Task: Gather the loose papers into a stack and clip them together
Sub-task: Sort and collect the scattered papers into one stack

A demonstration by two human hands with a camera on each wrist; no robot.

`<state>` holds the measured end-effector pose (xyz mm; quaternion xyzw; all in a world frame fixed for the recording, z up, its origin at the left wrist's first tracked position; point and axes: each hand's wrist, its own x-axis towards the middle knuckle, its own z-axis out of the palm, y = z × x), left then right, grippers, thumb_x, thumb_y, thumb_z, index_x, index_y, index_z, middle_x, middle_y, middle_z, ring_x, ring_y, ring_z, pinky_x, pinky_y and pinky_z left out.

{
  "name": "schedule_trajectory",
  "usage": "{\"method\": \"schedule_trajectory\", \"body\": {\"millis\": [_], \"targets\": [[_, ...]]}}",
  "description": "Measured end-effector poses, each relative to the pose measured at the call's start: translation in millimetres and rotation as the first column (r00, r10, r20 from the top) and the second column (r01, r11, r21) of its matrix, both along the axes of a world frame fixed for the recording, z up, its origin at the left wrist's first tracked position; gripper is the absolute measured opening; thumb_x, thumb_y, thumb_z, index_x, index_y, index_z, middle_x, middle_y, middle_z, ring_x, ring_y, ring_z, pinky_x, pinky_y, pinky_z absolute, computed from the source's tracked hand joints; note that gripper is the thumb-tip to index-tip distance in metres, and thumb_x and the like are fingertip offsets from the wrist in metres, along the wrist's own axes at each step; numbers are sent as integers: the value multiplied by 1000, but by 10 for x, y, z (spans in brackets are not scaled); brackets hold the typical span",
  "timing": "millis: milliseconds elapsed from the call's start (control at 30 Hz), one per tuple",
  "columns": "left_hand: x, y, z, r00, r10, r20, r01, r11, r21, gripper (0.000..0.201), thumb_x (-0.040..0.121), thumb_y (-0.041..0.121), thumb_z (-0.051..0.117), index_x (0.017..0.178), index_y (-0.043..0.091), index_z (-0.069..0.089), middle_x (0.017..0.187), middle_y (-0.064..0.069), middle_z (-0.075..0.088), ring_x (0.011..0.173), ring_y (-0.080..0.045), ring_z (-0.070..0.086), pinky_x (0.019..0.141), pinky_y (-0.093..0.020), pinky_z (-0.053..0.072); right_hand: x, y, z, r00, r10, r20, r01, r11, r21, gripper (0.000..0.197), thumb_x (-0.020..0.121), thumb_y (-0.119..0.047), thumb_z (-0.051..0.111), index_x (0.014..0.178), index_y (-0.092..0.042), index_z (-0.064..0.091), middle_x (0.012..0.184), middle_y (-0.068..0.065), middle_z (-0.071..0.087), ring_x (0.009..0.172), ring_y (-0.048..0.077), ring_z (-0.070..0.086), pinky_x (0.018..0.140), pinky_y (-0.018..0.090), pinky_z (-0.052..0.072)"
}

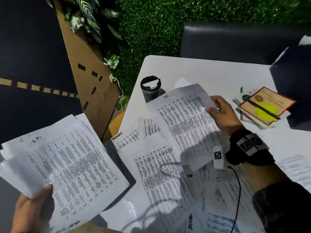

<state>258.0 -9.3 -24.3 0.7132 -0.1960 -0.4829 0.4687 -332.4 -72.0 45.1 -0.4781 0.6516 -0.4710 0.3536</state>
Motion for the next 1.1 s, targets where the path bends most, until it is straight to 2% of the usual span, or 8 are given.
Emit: {"method": "schedule_trajectory", "body": {"millis": [67,200,333,467,700,867,1000,1100], "targets": [[31,-12,-53,999,22,-46,-25,998,-63,18,87,27,63,98,14,64,51,8,64,38,-1,53,36,-11,41,80,107,10,990,-35,140,31,999,30,33,89,-3,56,119,-16,49,106,12,61,92,17,58,83,23,47],[-200,-71,76,999,-37,-23,35,996,-78,31,84,14,65,112,4,59,96,-3,74,80,-14,70,70,-33,59,466,422,-261,985,-59,164,41,993,107,34,89,-5,54,122,-1,52,113,18,63,103,30,60,86,27,51],[-466,-17,-35,992,-77,97,73,997,39,20,80,10,64,99,5,59,56,-4,60,51,-24,54,64,-38,48,794,646,-489,977,-202,72,188,970,156,36,89,-12,48,121,3,52,108,25,62,99,38,61,68,23,52],[-714,116,-41,980,-150,132,139,986,90,12,89,-2,53,101,-3,53,70,-14,50,60,-24,48,65,-37,42,785,698,-163,932,-311,184,299,950,93,31,92,-19,48,116,-1,54,107,17,61,100,31,59,85,35,51],[-818,200,-127,971,-210,115,198,974,109,2,92,-3,50,94,-3,51,73,-16,48,60,-23,44,40,-28,42,840,758,421,831,-240,502,209,971,118,12,92,-12,51,91,-20,59,80,-6,65,66,3,64,60,18,50],[-716,192,-291,979,-197,61,182,965,190,17,89,1,56,104,-7,54,78,-20,56,69,-29,51,68,-41,41,1350,890,-240,798,-232,556,-40,900,433,24,87,-9,57,109,-3,61,89,1,69,78,15,61,57,18,45],[-756,240,-366,969,-247,-13,245,948,204,27,91,0,54,117,2,54,92,-18,62,85,-34,56,81,-44,42,1749,1036,-785,909,-230,349,-16,814,580,5,80,3,62,84,6,60,68,15,63,61,26,59,43,13,34],[-777,269,-408,935,-354,-5,348,916,199,27,91,5,57,117,12,60,109,-15,68,103,-37,61,93,-51,45,1941,1147,-1113,921,-208,329,-43,786,616,29,68,-4,70,60,-10,43,44,1,39,37,10,36,37,16,26]]}}
